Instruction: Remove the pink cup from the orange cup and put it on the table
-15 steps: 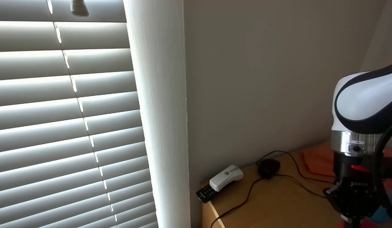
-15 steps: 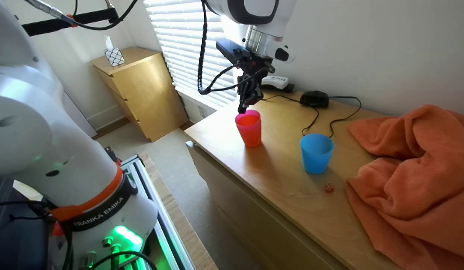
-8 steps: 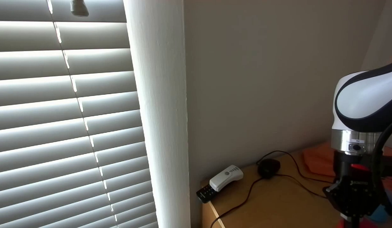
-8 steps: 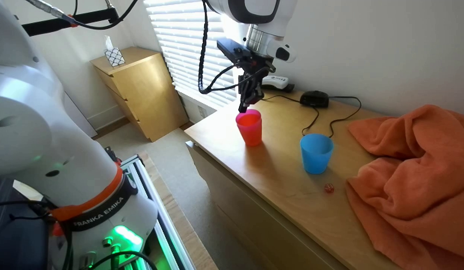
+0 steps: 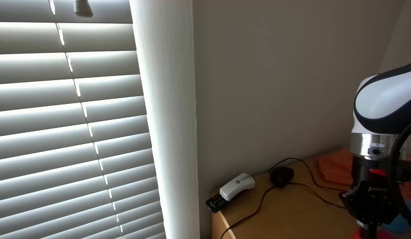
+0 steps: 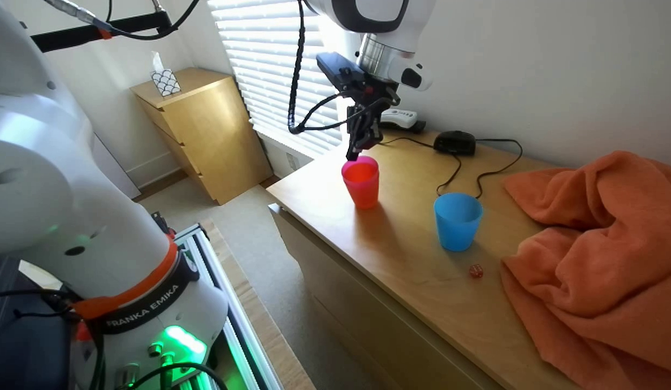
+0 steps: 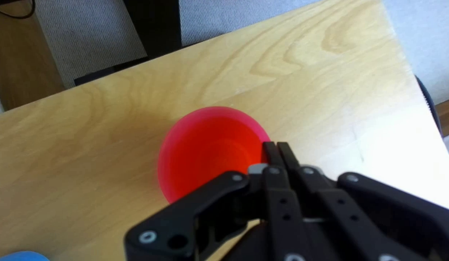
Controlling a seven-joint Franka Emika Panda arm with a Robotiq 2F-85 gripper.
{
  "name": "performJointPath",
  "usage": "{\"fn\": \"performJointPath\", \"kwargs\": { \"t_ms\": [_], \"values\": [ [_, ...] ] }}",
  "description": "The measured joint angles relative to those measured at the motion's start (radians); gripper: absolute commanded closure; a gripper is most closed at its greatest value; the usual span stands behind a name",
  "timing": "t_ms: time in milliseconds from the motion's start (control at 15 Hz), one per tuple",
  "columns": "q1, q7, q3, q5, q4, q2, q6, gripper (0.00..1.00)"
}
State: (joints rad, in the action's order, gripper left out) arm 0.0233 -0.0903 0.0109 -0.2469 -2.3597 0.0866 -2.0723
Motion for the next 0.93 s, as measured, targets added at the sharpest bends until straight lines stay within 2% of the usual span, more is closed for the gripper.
{"fn": "performJointPath", "kwargs": {
  "t_ms": [267, 933],
  "values": [
    [0.0, 0.0, -0.001, -0.024, 0.008, 0.004, 0.01, 0.99],
    [0.012, -0.099, 0.024, -0.018, 0.099, 0.019, 0.203, 0.99]
  ]
}}
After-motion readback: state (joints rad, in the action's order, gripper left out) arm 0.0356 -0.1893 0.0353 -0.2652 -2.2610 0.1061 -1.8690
